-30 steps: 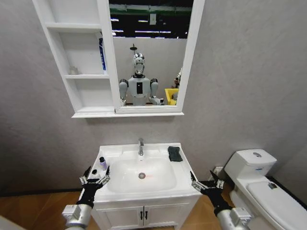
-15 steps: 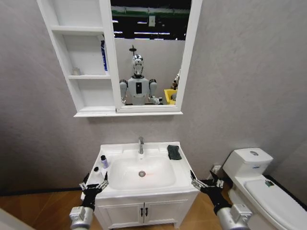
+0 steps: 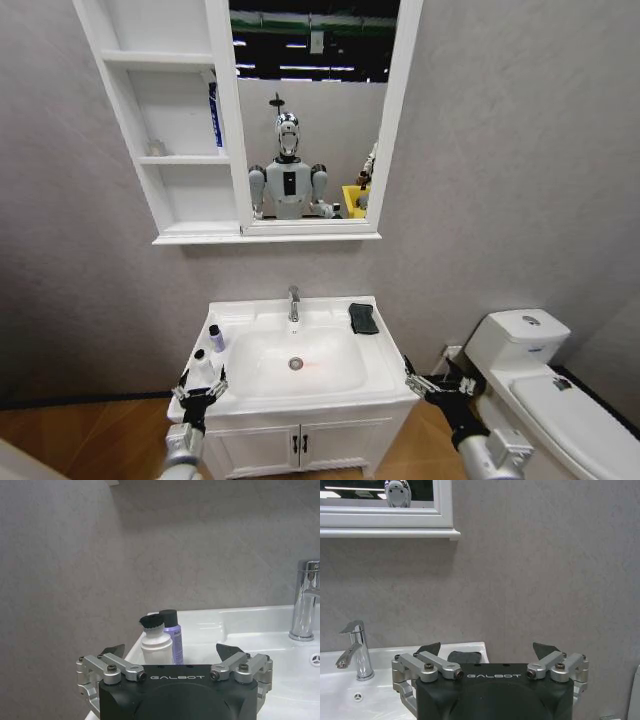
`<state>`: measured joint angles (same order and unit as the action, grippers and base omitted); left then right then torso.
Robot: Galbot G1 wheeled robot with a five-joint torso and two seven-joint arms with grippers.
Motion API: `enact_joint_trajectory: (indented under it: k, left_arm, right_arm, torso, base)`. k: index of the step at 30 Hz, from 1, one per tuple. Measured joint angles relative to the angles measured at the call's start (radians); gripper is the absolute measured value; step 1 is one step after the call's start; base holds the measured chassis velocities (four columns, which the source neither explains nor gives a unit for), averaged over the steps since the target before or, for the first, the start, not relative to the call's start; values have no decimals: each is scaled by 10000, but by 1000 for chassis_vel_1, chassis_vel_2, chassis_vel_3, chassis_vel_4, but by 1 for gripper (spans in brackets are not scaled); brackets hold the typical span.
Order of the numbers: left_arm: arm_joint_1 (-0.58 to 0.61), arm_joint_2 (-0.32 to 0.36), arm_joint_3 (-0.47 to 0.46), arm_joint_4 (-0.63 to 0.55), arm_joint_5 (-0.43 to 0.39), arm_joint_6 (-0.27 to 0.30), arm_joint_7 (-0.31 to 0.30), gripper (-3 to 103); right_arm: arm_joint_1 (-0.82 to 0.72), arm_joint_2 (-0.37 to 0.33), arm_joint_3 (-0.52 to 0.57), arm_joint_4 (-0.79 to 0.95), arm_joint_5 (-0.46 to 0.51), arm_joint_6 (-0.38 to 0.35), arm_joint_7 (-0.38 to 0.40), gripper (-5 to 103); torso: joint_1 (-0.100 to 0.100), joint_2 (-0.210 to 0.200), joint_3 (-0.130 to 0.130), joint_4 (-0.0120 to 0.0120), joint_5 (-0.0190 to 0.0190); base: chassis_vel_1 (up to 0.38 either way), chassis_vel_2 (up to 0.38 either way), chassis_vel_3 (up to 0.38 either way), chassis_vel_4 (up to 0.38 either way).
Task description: Move facial cleanser and shampoo from washbasin to cabinet, then wipe washbasin with towel.
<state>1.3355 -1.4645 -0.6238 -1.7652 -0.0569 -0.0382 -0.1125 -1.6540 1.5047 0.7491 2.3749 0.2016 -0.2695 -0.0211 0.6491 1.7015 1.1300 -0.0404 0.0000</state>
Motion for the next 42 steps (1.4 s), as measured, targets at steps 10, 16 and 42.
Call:
enact_joint_trajectory:
  k: [10, 16, 42]
  left_arm:
    - [-934, 78, 18, 584, -59, 981, -378, 100]
    - [-932, 135, -34, 616, -141, 1486, -674, 97]
    - [-774, 1237, 114, -2581, -1727, 3025, -887, 30]
  right_arm:
    - [123, -17, -52, -13, 6, 0, 157, 100]
    - [166, -54, -50, -125, 98, 17, 157, 100]
    - [392, -231, 3, -347, 186, 117, 150, 100]
  torso:
    - [0, 0, -1, -2, -1]
    - [0, 0, -1, 2, 0]
    - [-2, 0, -2, 0, -8]
  base:
    - [0, 0, 0, 0]
    - [0, 0, 0, 0]
    - [0, 0, 0, 0]
